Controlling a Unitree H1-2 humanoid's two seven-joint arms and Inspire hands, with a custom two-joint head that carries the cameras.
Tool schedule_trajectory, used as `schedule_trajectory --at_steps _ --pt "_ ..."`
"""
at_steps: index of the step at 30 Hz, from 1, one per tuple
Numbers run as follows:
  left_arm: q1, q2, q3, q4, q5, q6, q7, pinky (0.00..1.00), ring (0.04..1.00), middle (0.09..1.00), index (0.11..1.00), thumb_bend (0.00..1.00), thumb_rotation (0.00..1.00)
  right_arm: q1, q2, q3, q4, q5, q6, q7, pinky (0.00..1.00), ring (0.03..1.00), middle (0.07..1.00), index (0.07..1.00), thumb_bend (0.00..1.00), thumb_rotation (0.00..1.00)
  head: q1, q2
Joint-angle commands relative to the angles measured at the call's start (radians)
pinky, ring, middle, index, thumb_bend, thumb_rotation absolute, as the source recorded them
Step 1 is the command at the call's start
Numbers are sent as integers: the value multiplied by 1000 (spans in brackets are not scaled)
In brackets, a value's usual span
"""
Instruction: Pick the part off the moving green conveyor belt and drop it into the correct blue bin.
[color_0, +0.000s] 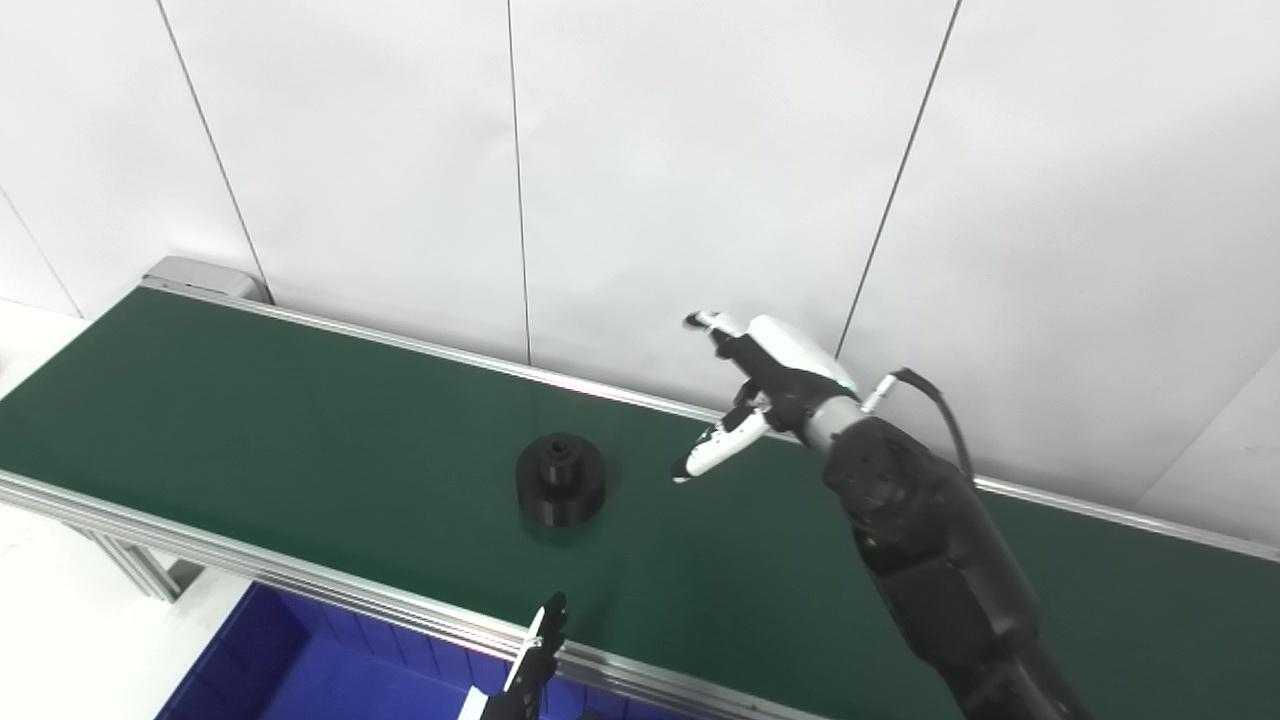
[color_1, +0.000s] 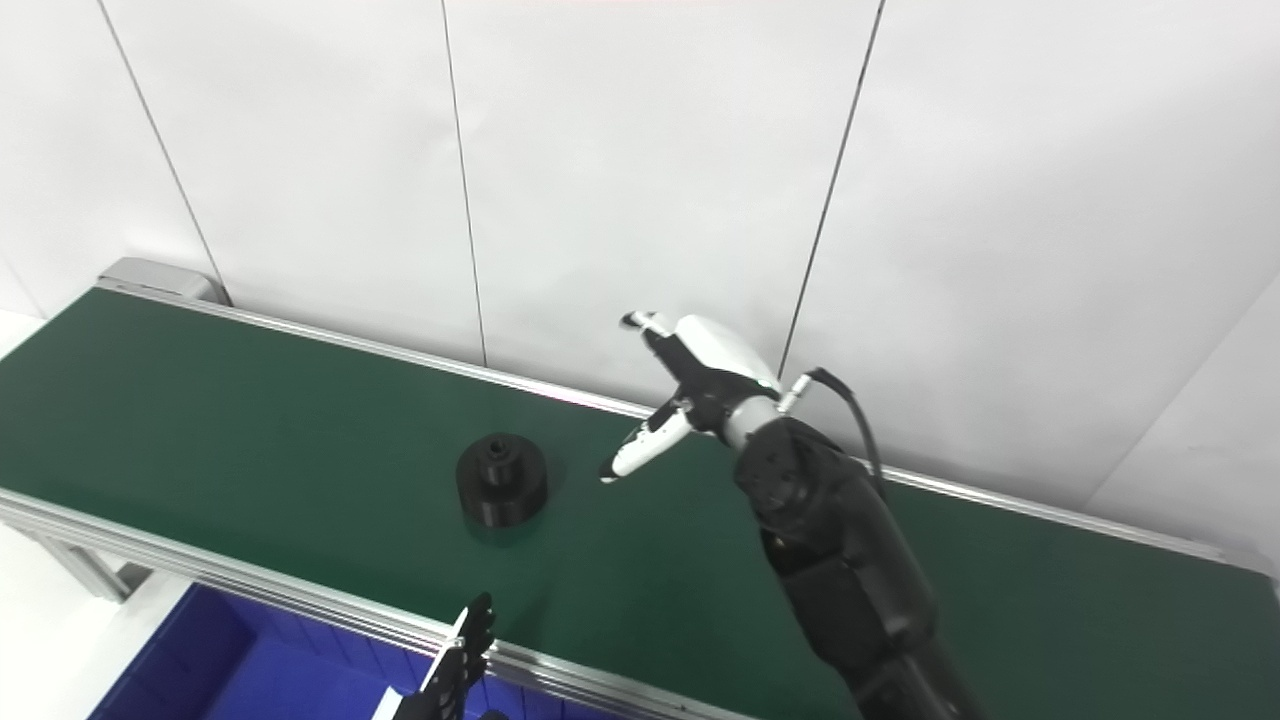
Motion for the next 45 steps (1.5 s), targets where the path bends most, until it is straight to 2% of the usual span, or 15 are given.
schedule_trajectory --at_steps 1,6,11,15,19,26,31,38,42,45 --pt "-6 -104 -80 -2 14 -34 14 926 982 1000 1000 472 868 -92 9 31 18 -22 -24 16 629 903 1000 925 1000 128 4 1" --pt "0 -115 -92 -2 17 -41 19 961 1000 1000 1000 454 885 -157 23 104 102 -34 -37 52 662 895 1000 908 1000 87 17 1" --pt "8 -125 -106 -6 32 -38 36 977 992 1000 1000 471 899 -195 46 150 173 -26 -63 72 635 866 993 884 1000 64 25 4" --pt "15 -130 -115 -4 39 -49 42 996 995 1000 1000 466 909 -216 54 209 230 -57 -96 77 611 869 988 871 1000 76 33 5" --pt "22 -140 -124 -8 29 -46 40 1000 999 1000 1000 484 908 -217 65 236 277 -67 -126 55 585 844 964 857 1000 66 42 5" --pt "30 -145 -134 -12 20 -49 37 1000 1000 1000 1000 539 898 -198 74 263 345 -79 -177 27 595 818 936 862 1000 74 56 9" --pt "39 -145 -136 -27 19 -33 36 984 996 1000 1000 549 891 -180 63 311 410 -121 -223 -19 561 787 915 868 1000 76 59 14" --pt "49 -143 -140 -44 28 -20 37 951 986 1000 1000 556 892 -145 56 307 472 -131 -271 -115 559 743 869 835 996 81 61 17" --pt "52 -142 -141 -55 26 -14 35 944 987 1000 1000 545 882 -126 60 297 476 -132 -273 -164 556 722 860 828 950 94 61 21" --pt "53 -140 -141 -58 27 -11 34 942 988 1000 1000 544 879 -108 64 279 466 -123 -273 -190 517 699 850 829 904 116 60 22"
